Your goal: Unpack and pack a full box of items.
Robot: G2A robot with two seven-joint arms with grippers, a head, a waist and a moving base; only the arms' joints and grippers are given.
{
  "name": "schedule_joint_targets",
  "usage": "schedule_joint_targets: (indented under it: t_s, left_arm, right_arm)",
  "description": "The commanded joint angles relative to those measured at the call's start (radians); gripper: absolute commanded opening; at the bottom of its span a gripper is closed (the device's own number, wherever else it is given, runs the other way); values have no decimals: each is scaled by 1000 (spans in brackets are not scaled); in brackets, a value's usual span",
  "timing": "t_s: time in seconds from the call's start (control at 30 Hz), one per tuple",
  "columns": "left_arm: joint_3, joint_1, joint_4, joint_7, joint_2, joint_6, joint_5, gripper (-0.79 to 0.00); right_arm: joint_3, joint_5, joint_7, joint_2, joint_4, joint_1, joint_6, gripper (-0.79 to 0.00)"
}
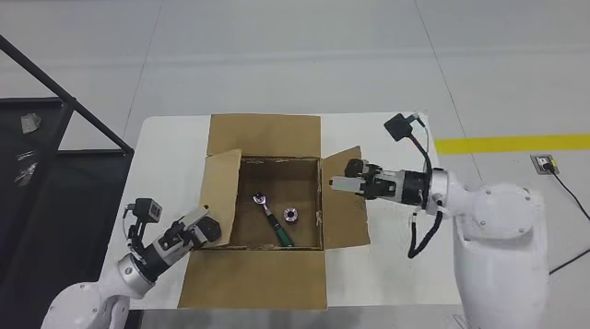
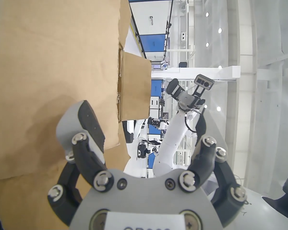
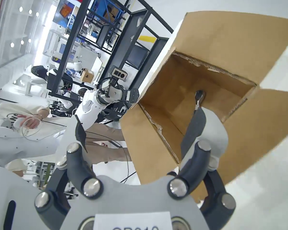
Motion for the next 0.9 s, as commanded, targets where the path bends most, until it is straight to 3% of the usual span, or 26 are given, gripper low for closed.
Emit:
schedule_joint_targets:
  t_s: [0.0,0.27,0.5,0.87]
  left_arm:
    - [13,-13,7,-1,1,10,13,0]
    - [61,-52,35,-3,2,51,51,0]
    - [94,-82,46,13,5,102,109,0]
    - [125,-110,63,46,6,154,129,0]
  right_arm:
    - [39,-11,-3,11,23,-3,24,0]
    - [96,4,0,45,78,-29,48,0]
    - [48,14,99,71,225,37,90,0]
    - [-215,381,99,120,431,155,-88,0]
